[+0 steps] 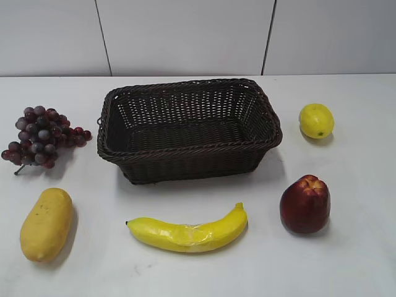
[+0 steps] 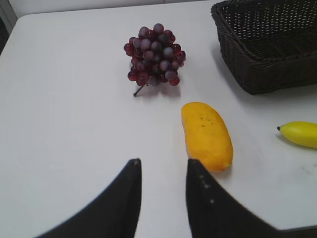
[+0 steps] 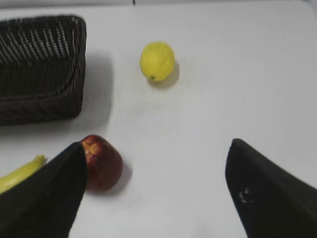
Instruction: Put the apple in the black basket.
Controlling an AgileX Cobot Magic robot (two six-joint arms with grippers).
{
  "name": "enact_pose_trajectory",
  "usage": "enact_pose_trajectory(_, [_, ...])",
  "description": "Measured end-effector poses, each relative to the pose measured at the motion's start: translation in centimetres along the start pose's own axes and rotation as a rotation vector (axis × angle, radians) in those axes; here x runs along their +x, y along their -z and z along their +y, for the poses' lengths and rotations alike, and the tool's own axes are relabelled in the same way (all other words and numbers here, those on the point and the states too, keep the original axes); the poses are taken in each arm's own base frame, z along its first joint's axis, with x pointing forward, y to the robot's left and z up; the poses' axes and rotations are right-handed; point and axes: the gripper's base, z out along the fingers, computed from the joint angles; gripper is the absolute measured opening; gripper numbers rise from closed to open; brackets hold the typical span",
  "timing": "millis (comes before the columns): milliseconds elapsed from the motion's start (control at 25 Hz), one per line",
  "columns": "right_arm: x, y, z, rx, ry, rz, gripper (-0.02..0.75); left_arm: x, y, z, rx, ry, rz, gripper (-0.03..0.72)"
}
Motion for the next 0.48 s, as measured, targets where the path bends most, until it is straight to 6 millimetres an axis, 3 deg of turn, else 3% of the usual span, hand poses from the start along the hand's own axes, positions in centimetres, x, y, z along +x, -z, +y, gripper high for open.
enact_pose_trajectory(120, [-0.7,-2.8,1.0,-0.067,0.079,0.154,0.645,0.0,0.0,0.0,0.0,0.0,0.0,0.236])
enact_pose_trajectory(320, [-2.3,-6.9,4.6,-0.179,0.228,0.335,0.633,0.0,0.0,0.0,0.001,0.0,0.0,0.236])
enact_pose_trajectory(480, [-2.8,-10.4,6.6,-0.171,0.301,0.437,0.633,0.0,0.0,0.0,0.001,0.0,0.0,0.236])
